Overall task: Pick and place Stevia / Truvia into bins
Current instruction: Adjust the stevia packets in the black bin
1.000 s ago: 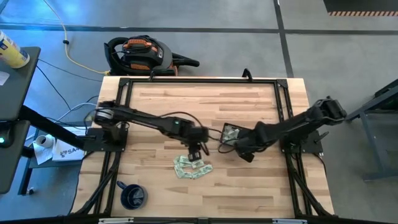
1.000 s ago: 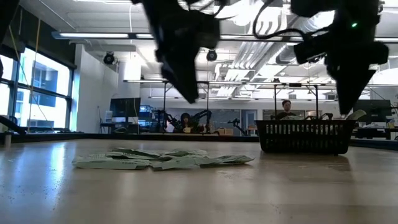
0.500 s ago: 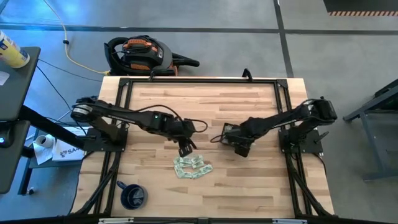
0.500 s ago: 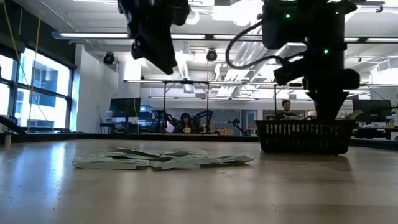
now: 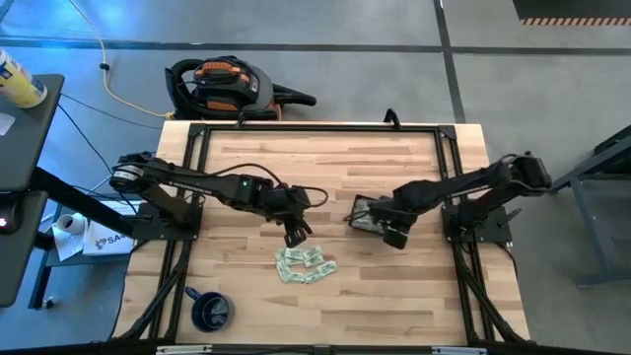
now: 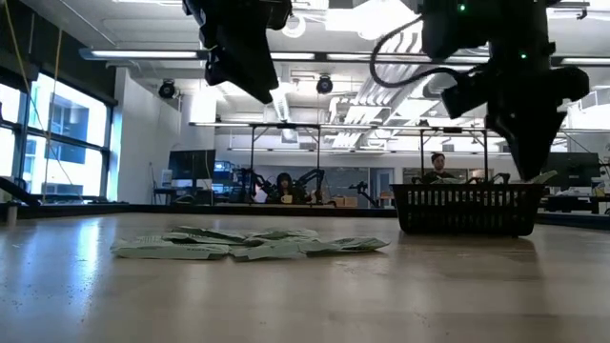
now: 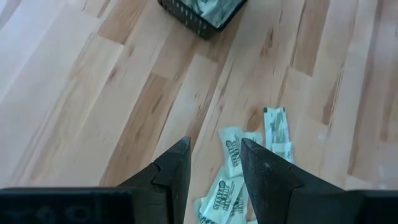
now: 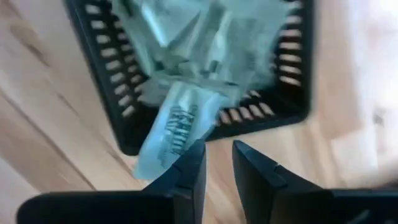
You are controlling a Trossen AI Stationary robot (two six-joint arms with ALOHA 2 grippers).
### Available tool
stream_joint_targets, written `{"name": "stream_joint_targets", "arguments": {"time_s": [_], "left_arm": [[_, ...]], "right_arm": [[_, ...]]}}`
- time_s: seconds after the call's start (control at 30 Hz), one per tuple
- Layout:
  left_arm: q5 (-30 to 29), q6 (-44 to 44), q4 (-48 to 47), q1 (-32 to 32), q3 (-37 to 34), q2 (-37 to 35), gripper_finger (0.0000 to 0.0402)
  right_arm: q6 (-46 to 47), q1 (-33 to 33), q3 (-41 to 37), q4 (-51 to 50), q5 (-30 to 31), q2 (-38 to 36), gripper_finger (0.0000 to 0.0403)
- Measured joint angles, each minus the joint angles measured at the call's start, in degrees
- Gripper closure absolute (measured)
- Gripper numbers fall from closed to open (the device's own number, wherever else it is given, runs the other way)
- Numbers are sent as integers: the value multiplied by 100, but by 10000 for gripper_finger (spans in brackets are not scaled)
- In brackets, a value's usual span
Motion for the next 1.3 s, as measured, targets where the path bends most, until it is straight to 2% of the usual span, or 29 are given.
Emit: {"name": "stream_joint_targets", "arguments": {"time_s": [0.13,0.33,0.6,0.67,0.73,0.8,0.87,1.03,1.3], "left_arm": [[-2,11,-10,0,0,0,227],[-4,2,-26,0,0,0,227],[-13,-57,4,4,0,0,227],[142,-96,8,6,0,0,227],[564,-71,-8,7,0,0,227],[980,35,-114,1,0,2,227],[1144,59,-186,-4,0,72,227],[945,52,-168,2,-22,150,227],[751,81,122,2,-22,153,227]], "right_arm": [[-47,7,-168,671,-96,12,349],[-66,-158,-163,815,-55,26,373],[-356,-578,-266,1598,395,31,379],[-371,-646,-259,1563,562,11,374],[-432,-661,-197,1440,631,-51,368],[-555,-601,-100,1217,496,-141,361],[-664,-509,-31,887,221,-218,354],[-438,-249,-45,56,-657,-367,340],[-113,152,-197,-87,-983,-459,351]]}}
